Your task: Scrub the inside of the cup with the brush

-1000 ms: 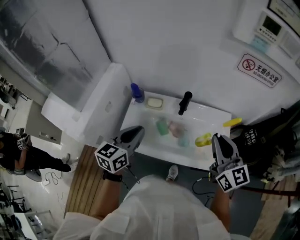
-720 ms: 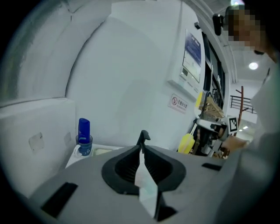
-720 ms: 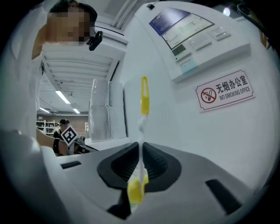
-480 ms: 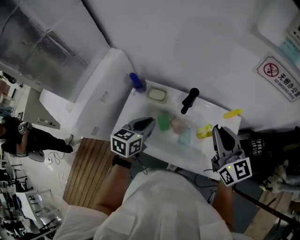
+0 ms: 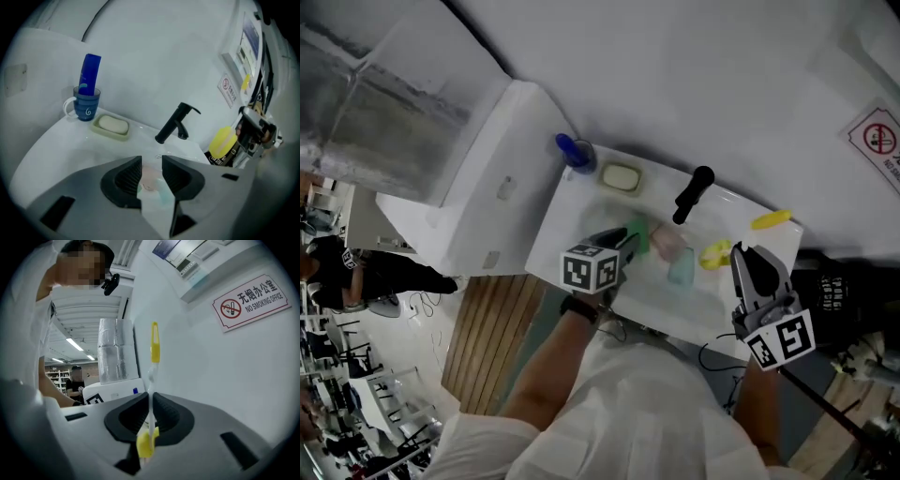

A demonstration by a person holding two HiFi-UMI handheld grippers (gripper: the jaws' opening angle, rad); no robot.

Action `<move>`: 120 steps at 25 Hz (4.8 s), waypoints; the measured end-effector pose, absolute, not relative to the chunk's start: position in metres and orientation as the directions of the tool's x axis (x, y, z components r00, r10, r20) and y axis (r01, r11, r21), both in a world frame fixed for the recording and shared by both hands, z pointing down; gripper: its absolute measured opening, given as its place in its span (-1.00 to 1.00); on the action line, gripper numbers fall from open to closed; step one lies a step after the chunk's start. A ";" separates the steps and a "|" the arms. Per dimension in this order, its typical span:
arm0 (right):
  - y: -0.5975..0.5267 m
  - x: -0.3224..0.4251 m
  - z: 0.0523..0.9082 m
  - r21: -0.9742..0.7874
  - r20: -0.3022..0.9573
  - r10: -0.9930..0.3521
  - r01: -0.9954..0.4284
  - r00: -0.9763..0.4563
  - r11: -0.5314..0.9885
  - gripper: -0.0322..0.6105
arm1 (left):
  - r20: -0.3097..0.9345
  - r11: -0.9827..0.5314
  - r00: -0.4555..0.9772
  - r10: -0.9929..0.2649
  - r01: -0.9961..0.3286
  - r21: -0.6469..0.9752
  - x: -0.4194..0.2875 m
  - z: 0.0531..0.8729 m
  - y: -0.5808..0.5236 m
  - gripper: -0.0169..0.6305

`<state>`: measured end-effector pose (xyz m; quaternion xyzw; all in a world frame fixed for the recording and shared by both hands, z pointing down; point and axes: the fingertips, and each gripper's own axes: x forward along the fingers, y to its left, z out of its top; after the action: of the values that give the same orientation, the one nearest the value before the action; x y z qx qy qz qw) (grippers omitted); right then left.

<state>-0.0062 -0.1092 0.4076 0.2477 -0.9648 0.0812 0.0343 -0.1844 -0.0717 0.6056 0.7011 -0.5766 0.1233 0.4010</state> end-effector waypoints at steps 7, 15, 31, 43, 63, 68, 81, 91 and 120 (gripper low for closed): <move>-0.119 -0.011 0.418 -0.159 0.129 -0.475 -0.491 -0.870 0.856 -0.80 | 0.714 0.084 0.304 -0.631 -0.888 0.452 -0.185 0.666 -0.083 -0.27; -0.127 -0.021 0.430 -0.173 0.159 -0.471 -0.495 -0.868 0.852 -0.80 | 0.786 0.191 0.317 -0.530 -0.859 0.475 -0.191 0.723 -0.087 -0.05; -0.141 -0.027 0.438 -0.186 0.191 -0.476 -0.508 -0.858 0.841 -0.80 | 0.867 0.317 0.294 -0.401 -0.844 0.433 -0.193 0.781 -0.095 0.09; -0.143 -0.014 0.444 -0.183 0.212 -0.496 -0.533 -0.842 0.826 -0.80 | 0.890 0.309 0.264 -0.372 -0.869 0.386 -0.195 0.797 -0.099 0.07; -0.120 -0.016 0.369 -0.140 0.040 -0.474 -0.474 -0.880 0.869 -0.80 | 0.686 -0.126 0.258 -0.680 -0.963 0.237 -0.176 0.619 -0.104 0.01; -0.103 -0.027 0.324 -0.142 -0.054 -0.430 -0.419 -0.901 0.897 -0.80 | 0.604 -0.270 0.270 -0.749 -0.958 0.094 -0.157 0.554 -0.089 0.01; -0.044 -0.060 0.235 -0.024 -0.190 -0.259 -0.259 -0.947 0.965 -0.80 | 0.455 -0.543 0.400 -0.795 -0.805 -0.240 -0.086 0.430 -0.066 0.00; -0.038 -0.073 0.272 -0.046 -0.084 -0.287 -0.284 -0.954 0.958 -0.81 | 0.400 -0.606 0.481 -0.780 -0.740 -0.293 -0.060 0.387 -0.059 0.00; -0.052 -0.039 0.289 -0.102 -0.058 -0.442 -0.435 -0.895 0.895 -0.80 | 0.397 -0.715 0.609 -0.687 -0.663 -0.222 -0.017 0.398 -0.065 0.00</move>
<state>-0.0388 -0.0523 0.2894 0.2253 -0.9725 0.0430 -0.0400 -0.0171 -0.0652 0.3980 0.8966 -0.3763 0.2322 -0.0261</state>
